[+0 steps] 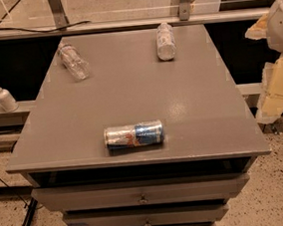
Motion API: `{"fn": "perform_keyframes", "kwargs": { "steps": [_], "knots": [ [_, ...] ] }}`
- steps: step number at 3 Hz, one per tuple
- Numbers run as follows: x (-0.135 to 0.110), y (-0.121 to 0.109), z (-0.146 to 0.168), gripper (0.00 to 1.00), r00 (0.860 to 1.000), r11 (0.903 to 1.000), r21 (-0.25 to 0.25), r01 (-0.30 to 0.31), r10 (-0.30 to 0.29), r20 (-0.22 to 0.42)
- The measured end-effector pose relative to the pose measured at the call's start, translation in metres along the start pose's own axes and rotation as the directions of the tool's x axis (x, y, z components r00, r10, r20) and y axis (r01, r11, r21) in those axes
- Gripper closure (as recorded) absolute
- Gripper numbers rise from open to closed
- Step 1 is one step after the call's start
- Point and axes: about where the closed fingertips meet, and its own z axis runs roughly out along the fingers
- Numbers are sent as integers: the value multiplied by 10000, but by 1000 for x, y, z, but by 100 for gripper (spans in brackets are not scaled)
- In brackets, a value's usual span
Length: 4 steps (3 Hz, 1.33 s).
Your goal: Move redbull can near water bottle
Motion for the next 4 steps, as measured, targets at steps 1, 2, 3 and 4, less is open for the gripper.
{"fn": "perform_keyframes", "kwargs": {
  "steps": [1,2,3,4],
  "knots": [
    [-1,-1,-1,0,10000,10000,30,-5,5,29],
    [-39,-1,5,0,9987,9999,-97,108,-103,497],
    [-104,13,27,0,9960,9989,-207,421,-403,798],
    [-172,31,67,0,9939,9966,-326,757,-728,825]
  ]
}}
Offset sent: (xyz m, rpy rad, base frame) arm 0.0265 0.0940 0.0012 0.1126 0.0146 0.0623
